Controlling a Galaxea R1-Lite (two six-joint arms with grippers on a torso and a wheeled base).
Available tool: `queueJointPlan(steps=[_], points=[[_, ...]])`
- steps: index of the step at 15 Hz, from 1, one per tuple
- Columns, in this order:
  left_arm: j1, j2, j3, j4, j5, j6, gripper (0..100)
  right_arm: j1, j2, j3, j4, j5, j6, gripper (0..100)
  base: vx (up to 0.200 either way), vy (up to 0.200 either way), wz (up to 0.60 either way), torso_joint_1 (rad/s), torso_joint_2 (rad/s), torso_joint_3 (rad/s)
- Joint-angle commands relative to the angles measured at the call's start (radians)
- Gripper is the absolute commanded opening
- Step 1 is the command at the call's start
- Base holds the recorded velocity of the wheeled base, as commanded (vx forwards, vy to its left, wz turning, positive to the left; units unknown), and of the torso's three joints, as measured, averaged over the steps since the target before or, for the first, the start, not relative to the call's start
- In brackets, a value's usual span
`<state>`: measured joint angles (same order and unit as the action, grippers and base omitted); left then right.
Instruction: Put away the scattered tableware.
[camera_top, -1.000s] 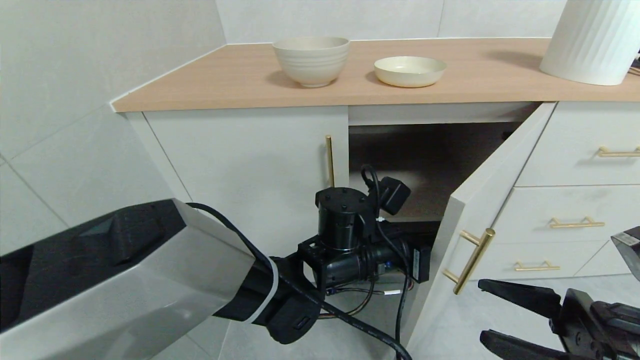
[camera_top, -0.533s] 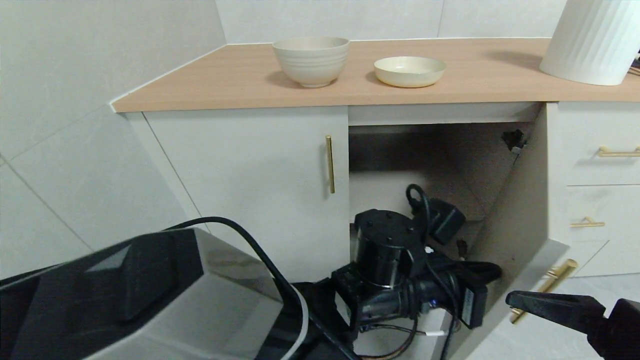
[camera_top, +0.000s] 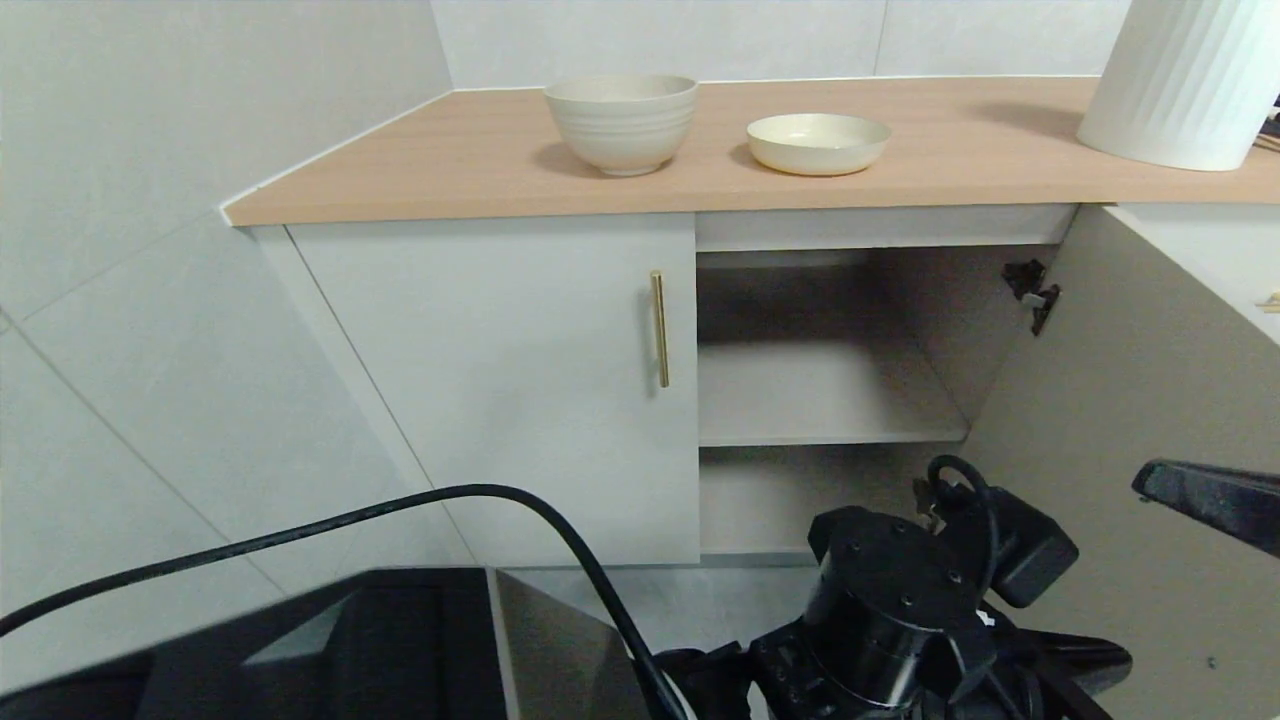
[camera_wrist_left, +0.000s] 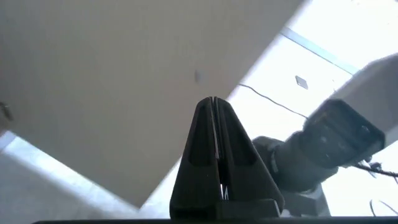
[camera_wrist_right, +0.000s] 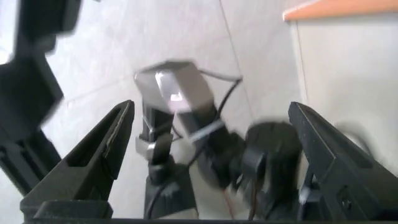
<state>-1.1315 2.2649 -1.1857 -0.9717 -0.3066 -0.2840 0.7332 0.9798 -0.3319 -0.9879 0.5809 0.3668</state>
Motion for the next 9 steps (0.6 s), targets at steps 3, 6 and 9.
queueJointPlan(steps=[3, 6, 9], points=[[0.029, -0.113, 0.046, 0.008, 0.073, -0.001, 0, -0.009, 0.031, 0.013, 0.084, 0.008, 0.001, 100, 0.0, 0.0, 0.0, 0.0, 0.0, 0.0], [0.147, -0.343, 0.138, 0.156, 0.073, 0.0, 0, -0.081, 0.212, 0.013, 0.112, -0.045, -0.002, 100, 0.0, 0.0, 0.0, 0.0, 0.0, 0.0], [0.32, -0.601, 0.199, 0.524, 0.069, 0.0, 0, -0.207, 0.474, -0.068, 0.109, -0.058, -0.012, 100, 0.0, 0.0, 0.0, 0.0, 0.0, 0.0]])
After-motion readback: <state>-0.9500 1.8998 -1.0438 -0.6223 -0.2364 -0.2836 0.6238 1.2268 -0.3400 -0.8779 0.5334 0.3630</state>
